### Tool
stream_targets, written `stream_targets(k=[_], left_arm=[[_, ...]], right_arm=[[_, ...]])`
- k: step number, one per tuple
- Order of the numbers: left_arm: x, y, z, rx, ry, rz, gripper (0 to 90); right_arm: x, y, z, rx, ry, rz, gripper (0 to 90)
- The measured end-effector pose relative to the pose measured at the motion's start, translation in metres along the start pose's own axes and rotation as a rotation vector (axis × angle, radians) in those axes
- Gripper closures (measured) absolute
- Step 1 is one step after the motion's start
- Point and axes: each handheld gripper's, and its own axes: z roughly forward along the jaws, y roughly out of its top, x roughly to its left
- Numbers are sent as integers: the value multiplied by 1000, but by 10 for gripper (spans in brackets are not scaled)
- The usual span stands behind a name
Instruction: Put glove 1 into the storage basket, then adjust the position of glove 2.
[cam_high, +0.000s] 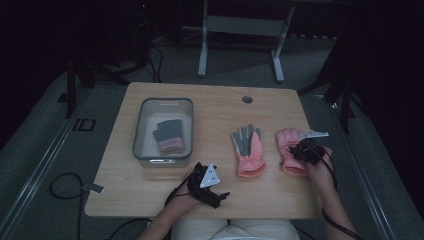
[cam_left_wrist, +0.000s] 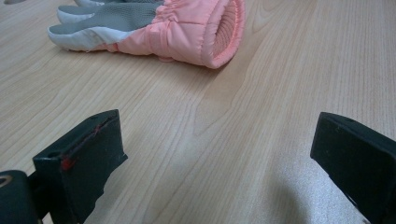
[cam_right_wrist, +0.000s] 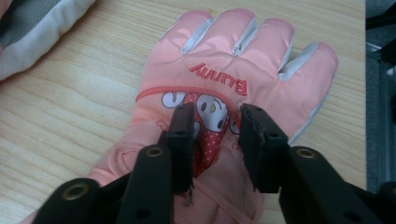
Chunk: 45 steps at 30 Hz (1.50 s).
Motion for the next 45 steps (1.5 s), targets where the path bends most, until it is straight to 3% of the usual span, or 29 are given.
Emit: stream_targets(k=[6,10,14,16,21,26,31,35,45], left_arm=[[1,0,0,-3,-4,-15,20],[1,0,0,-5,-5,-18,20],[2,0,0,-4,-6,-27,20],[3,0,0,-3,-7,-27,20],[2,0,0,-3,-7,-26,20],[2,0,0,-4,-6,-22,20],[2,0,0,-6,-6,-23,20],[2,0,-1,-8,-6,-23,20],[2,-1,-1,-13,-10,-25,20]], right_arm=[[-3,-2,3,-14,39,62,823],[-5,-3,0,-34,54,121,855],[-5,5,-19,-57,26,148,870],[-5,10,-34,-95,29,169,871],[5,28,-68,-161,17,169,871],[27,50,-94,-209,8,127,871],[51,69,-105,-225,15,108,871],[75,80,-105,-223,5,58,871],[118,93,-98,-212,55,14,871]])
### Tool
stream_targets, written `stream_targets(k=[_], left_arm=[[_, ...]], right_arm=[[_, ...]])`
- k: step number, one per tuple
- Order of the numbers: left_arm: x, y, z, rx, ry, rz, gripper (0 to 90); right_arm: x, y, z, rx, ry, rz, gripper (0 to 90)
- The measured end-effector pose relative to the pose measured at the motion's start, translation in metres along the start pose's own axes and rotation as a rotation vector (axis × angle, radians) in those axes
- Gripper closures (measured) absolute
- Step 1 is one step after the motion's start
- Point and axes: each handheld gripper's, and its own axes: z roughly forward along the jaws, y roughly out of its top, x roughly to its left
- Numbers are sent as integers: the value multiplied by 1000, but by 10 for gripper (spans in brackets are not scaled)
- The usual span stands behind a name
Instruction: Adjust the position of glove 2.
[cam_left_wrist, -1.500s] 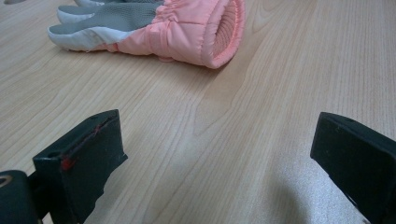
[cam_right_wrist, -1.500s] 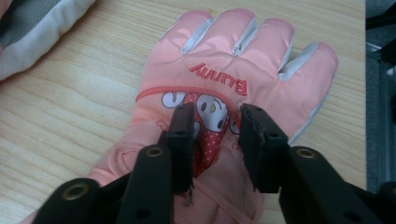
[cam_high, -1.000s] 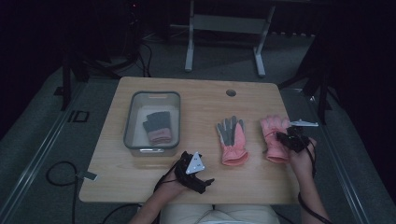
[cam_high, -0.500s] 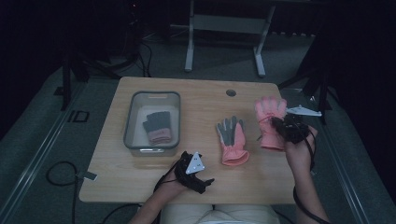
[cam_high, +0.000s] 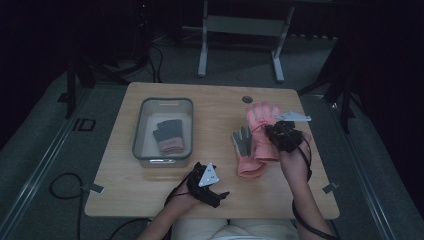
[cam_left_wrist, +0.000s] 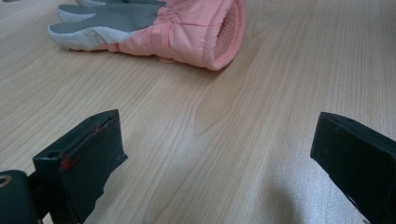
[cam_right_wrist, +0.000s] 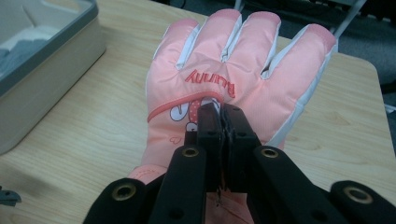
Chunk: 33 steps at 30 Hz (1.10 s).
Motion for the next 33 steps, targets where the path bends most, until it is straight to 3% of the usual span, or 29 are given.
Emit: stream_targets(k=[7,13,23,33], left_arm=[[0,0,0,1,1,1,20],[0,0,0,4,0,4,20],[0,0,-1,4,-2,0,20],[1,0,0,6,-6,-8,20]], right_arm=[[23,-7,19,47,-17,-32,871],[31,-16,37,91,-5,-23,870],[27,-37,69,142,34,47,866],[25,-48,83,150,72,61,847]])
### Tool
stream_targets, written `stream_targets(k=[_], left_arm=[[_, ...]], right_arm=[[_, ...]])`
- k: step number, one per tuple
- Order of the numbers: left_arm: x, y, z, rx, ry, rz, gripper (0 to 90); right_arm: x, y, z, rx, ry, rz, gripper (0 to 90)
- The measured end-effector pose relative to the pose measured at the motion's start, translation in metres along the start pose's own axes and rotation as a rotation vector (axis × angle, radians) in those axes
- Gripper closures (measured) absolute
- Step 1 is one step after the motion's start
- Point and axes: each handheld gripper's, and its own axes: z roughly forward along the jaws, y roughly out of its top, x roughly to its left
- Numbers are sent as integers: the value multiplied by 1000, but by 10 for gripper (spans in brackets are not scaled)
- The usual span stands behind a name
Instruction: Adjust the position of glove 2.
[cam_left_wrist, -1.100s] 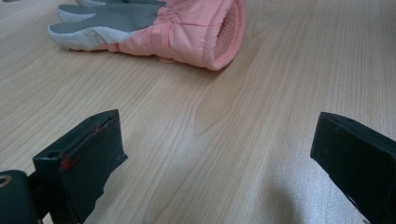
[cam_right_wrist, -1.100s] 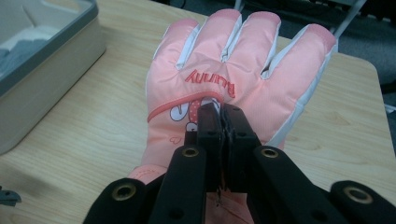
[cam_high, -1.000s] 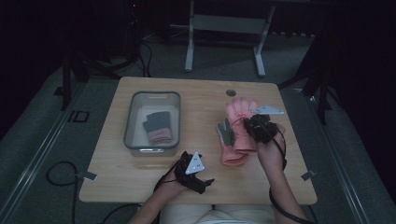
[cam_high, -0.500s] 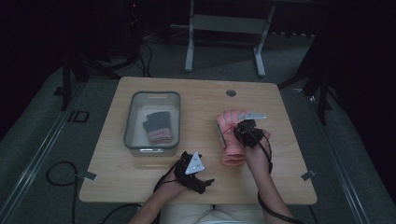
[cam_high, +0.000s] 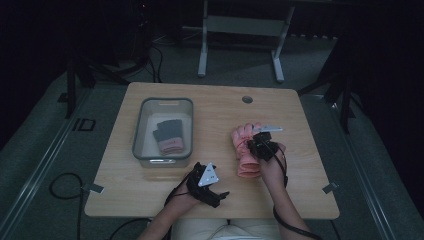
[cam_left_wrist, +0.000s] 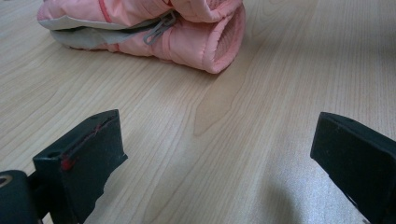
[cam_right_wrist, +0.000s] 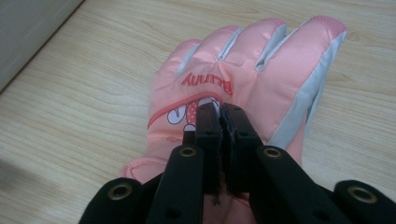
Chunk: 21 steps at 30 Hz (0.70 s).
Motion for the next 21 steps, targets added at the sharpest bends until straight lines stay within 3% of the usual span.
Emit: stream_targets(k=[7,12,19,21], left_arm=[[1,-1,-1,-9,0,-7,20],[0,0,-1,-1,22,-6,20],[0,4,-2,-27,24,-27,20],[-1,11,-4,-43,36,-11,21]], right_arm=[[1,5,-8,-22,32,-16,733],[2,12,-29,-76,67,-38,678],[-12,15,-52,-126,88,-47,656],[-24,14,-63,-145,90,-61,650]])
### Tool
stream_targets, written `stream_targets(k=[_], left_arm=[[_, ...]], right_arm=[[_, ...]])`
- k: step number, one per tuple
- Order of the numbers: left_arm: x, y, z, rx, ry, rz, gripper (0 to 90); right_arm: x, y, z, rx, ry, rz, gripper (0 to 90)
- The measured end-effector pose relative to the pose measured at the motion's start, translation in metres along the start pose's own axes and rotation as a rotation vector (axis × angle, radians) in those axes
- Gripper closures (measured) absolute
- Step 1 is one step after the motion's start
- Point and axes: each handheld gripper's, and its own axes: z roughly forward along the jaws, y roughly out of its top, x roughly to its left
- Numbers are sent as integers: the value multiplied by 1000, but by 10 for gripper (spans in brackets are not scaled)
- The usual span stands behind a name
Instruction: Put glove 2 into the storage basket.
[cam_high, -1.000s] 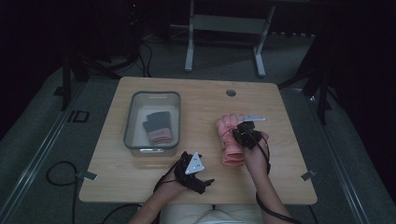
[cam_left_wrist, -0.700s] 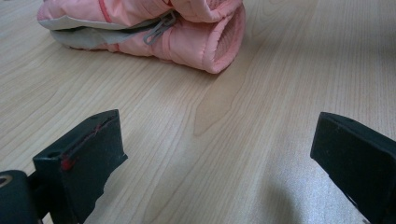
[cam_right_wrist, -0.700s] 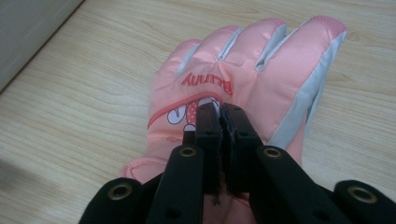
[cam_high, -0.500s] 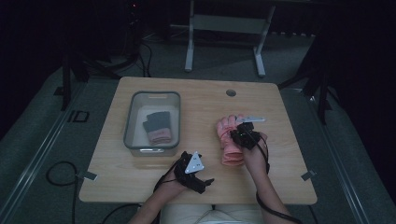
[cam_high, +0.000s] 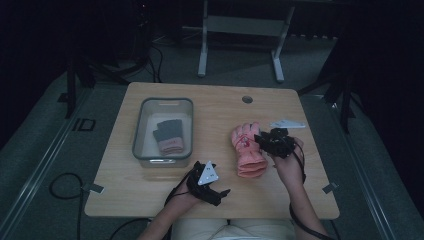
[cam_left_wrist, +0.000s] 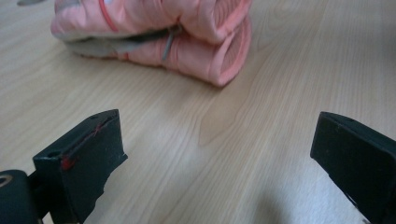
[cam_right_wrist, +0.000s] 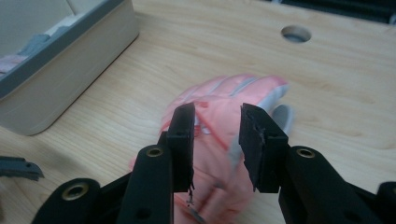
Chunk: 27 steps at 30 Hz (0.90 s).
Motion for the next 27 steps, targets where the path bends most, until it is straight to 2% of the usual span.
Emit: stream_targets(k=[3,4,8,11,14,15,16,17,19,21,24,27], left_arm=[[0,7,-3,-17,25,2,24],[2,15,-6,-36,30,-20,24],[4,33,-13,-67,40,-60,34],[9,50,-13,-48,25,-107,39],[16,66,-8,-12,28,-112,39],[16,66,-8,-12,28,-112,39],[16,66,-8,-12,28,-112,39],[26,81,1,-1,27,-135,39],[35,89,7,5,22,-159,39],[44,96,13,11,37,-167,39],[57,103,21,20,54,-183,39],[70,104,31,39,57,-235,46]], right_arm=[[-7,1,-5,1,-1,-18,649],[-10,2,-8,1,5,-25,647],[-24,3,-14,0,-1,-53,655],[-30,5,-15,-10,-8,-52,667],[-29,10,-14,-21,-5,-52,674],[-29,10,-14,-21,-5,-52,674],[-28,12,-13,-24,6,-52,674],[-25,15,-8,-20,13,-61,670],[-22,18,-1,-11,29,-52,661],[-18,20,6,-8,32,-43,655],[-14,18,20,16,43,-29,612],[-14,11,36,63,41,-27,555]])
